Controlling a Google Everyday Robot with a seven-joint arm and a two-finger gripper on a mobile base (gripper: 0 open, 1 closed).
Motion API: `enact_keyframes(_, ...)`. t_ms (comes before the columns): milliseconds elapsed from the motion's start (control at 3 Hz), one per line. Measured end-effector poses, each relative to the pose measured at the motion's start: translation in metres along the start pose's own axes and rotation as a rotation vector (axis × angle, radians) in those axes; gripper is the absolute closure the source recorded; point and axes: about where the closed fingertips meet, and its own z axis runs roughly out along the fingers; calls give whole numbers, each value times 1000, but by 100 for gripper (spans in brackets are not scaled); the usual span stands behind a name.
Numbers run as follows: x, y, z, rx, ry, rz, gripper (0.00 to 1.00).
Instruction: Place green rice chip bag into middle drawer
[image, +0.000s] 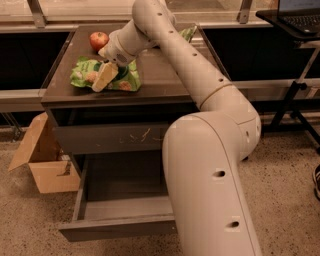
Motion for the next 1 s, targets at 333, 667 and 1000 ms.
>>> enact_keyframes(333,9,-4,7,-3,-1,23,42)
enact_keyframes(667,6,-6,0,7,-45,29,65)
enact_keyframes(1000,-14,0,-23,13,-150,4,88)
